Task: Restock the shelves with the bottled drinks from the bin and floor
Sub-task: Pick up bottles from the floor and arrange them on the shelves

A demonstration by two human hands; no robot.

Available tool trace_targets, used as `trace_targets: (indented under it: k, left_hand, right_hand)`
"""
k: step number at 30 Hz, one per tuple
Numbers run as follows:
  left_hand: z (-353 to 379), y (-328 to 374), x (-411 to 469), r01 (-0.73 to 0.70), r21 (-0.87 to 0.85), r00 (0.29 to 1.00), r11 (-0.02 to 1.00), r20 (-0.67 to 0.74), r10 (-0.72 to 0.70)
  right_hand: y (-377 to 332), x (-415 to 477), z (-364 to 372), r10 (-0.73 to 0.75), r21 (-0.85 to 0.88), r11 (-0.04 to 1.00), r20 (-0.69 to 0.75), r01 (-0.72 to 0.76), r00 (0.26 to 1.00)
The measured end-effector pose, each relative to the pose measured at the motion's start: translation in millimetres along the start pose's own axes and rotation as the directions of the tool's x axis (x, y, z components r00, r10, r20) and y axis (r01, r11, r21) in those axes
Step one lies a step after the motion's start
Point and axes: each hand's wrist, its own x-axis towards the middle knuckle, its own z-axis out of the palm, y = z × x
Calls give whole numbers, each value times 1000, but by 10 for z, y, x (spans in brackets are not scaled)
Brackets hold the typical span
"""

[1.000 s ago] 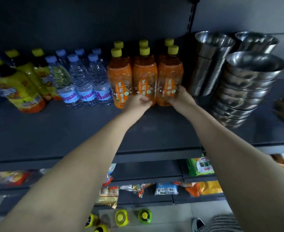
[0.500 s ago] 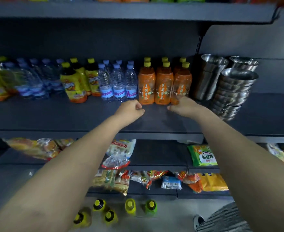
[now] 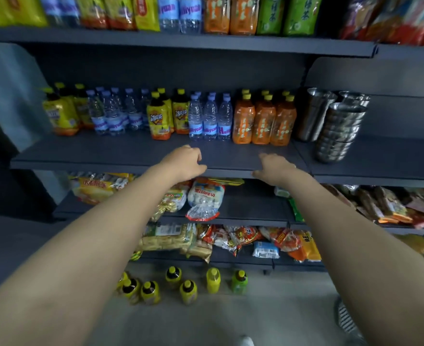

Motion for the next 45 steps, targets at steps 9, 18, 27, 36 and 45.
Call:
trace_targets:
  k: [9,18,27,36,45]
  left_hand:
    - [235,-166,-783,92,56,995,994,43,-94]
    - [800,-116,-1345,208,29,974,978,91,-209]
    - [1513,-51,-1473,214,22,959,977,188,-214]
    - [2050,-628,-930,193,-25,940,981,290,-178]
    - [2699,-1427,-394,163,-32,900,986,415,-136]
  right_hand:
    - [-177,-560,501,-72,-76,994,59,76,996]
    - [-64,-791,1035,-142,-24,989,120,145,983]
    - [3,-776,1754,-167,-22,984,233,177,958]
    - [-207,-202,2361,-72,-43,995,293,88,953]
    - [-536,424,3035,43,-15,999,371,-40,928]
